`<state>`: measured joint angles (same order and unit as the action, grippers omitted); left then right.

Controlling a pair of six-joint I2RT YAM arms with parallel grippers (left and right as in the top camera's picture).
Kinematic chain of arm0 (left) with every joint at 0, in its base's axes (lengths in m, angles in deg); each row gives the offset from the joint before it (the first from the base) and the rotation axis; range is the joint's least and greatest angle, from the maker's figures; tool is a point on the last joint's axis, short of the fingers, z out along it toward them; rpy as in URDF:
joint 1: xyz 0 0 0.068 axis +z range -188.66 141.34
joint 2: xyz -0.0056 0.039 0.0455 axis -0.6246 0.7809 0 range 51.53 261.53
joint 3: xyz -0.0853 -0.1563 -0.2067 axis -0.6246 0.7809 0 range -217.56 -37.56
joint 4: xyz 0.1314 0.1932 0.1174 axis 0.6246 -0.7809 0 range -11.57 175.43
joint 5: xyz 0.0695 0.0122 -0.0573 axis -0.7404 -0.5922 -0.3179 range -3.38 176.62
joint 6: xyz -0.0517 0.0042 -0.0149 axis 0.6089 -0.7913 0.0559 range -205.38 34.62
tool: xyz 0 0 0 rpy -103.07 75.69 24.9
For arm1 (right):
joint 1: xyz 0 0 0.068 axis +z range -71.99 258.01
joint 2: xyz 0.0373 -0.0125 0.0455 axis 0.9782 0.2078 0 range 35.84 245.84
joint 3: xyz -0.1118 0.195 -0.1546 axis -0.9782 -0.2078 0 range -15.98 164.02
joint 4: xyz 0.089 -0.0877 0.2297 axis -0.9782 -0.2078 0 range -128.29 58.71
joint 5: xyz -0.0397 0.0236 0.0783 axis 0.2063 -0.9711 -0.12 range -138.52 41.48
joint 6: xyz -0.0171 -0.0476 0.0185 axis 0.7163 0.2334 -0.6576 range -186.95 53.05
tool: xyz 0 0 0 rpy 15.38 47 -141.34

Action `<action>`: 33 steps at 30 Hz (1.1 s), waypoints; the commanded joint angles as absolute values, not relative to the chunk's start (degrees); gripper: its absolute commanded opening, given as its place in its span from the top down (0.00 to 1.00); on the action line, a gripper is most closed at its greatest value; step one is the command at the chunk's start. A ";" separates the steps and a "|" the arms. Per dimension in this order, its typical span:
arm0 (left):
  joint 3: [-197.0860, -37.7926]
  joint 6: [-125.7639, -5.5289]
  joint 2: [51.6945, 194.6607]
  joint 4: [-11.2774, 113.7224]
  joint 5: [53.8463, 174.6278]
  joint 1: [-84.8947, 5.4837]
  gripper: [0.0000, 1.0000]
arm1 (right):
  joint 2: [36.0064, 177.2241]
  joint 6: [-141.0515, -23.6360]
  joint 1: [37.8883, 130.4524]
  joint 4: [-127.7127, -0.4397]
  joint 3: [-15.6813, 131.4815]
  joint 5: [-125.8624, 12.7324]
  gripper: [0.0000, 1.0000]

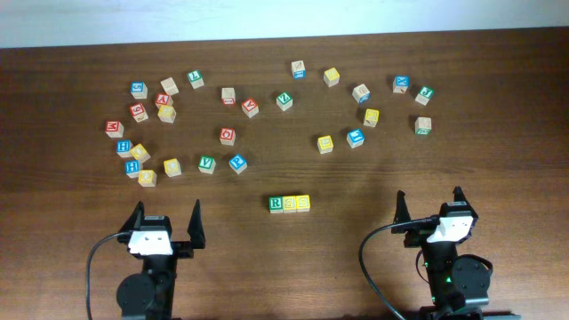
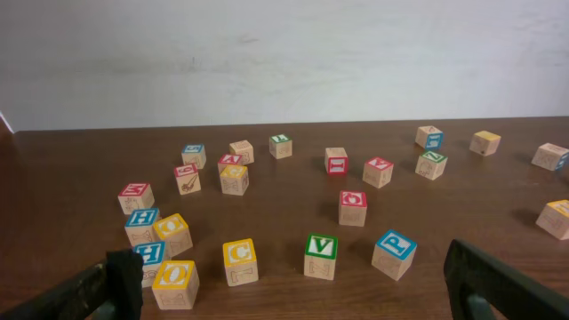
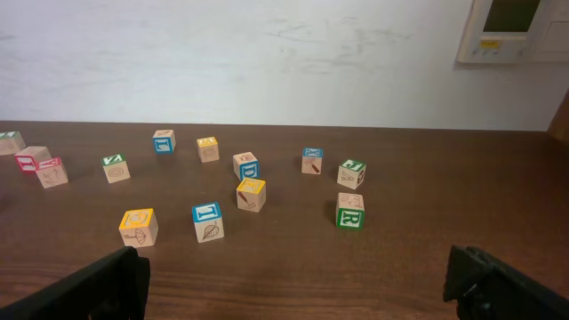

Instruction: Spell out RSS

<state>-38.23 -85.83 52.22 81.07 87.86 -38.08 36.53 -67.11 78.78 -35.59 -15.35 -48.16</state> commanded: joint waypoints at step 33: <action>-38.03 -83.49 51.83 80.65 85.47 -37.73 0.01 | 36.05 -67.22 78.37 -36.00 -15.66 -48.27 0.02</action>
<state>-38.23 -84.21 52.22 80.92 85.54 -38.08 36.53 -67.15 78.78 -35.59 -15.35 -48.16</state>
